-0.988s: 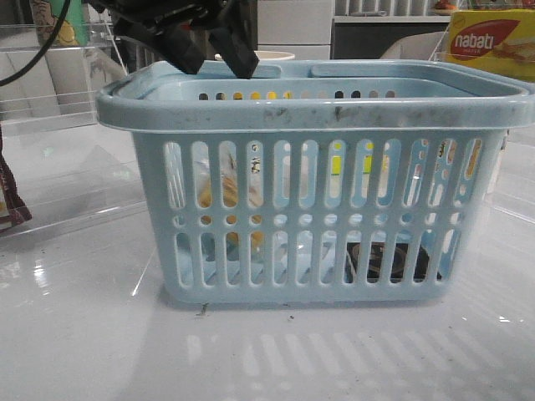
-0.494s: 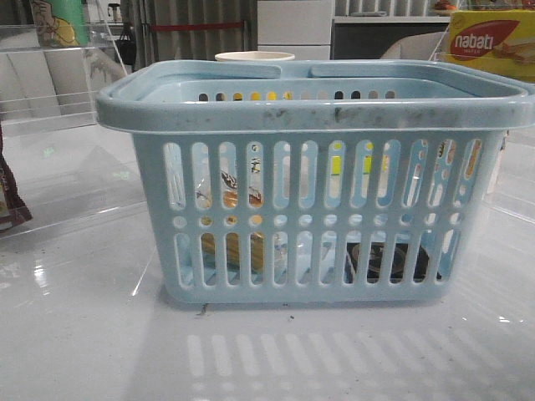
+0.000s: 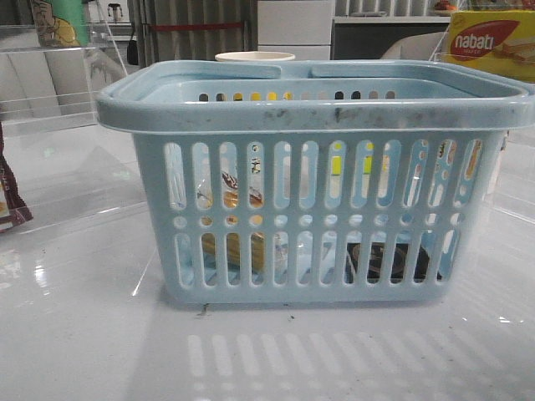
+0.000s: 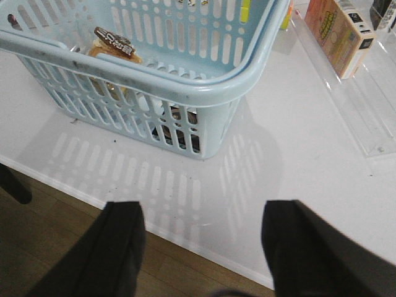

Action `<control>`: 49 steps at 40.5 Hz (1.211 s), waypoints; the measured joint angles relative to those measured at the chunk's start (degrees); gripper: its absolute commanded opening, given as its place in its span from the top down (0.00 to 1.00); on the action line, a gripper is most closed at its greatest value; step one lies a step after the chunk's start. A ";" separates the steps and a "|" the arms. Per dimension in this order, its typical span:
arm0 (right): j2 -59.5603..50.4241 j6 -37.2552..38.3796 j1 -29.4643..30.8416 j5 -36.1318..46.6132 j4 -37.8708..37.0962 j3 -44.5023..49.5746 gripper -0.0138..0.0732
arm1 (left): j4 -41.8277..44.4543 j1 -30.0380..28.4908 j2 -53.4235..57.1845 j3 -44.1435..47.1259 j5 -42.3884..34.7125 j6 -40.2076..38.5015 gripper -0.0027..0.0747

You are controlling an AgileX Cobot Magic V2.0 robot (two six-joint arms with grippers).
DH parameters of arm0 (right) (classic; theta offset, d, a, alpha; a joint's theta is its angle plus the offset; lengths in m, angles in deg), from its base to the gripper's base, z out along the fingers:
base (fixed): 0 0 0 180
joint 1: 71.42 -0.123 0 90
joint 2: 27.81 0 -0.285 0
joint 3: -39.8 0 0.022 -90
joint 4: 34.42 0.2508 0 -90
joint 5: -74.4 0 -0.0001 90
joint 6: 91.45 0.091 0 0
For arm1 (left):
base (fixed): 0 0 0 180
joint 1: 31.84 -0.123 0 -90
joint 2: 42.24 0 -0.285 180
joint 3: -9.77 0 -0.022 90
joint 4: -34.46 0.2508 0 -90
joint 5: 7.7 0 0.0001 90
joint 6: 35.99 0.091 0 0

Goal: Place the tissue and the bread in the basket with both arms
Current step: 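Open the left gripper to release the bread and withdraw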

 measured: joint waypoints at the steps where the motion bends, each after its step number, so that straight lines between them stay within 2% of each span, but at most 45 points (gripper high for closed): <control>1: 0.00 0.00 0.00 0.00 0.00 0.00 0.38 | 0.00 0.00 0.96 0.79 0.00 0.00 0.40; 7: 0.00 0.00 0.00 -0.11 -0.11 0.00 0.52 | 0.00 0.00 5.48 5.12 0.19 0.00 0.48; 20: 0.00 0.00 0.00 -1.25 -0.11 0.00 0.81 | 0.00 0.00 5.90 7.21 -0.03 0.00 0.79; 23: 0.00 0.00 0.00 -1.33 -0.11 0.00 0.82 | 0.00 0.00 5.90 7.34 -0.12 0.00 0.85; 49: 0.00 0.00 0.00 -1.38 -0.11 0.00 0.82 | 0.00 0.00 5.90 7.34 -0.12 0.00 0.85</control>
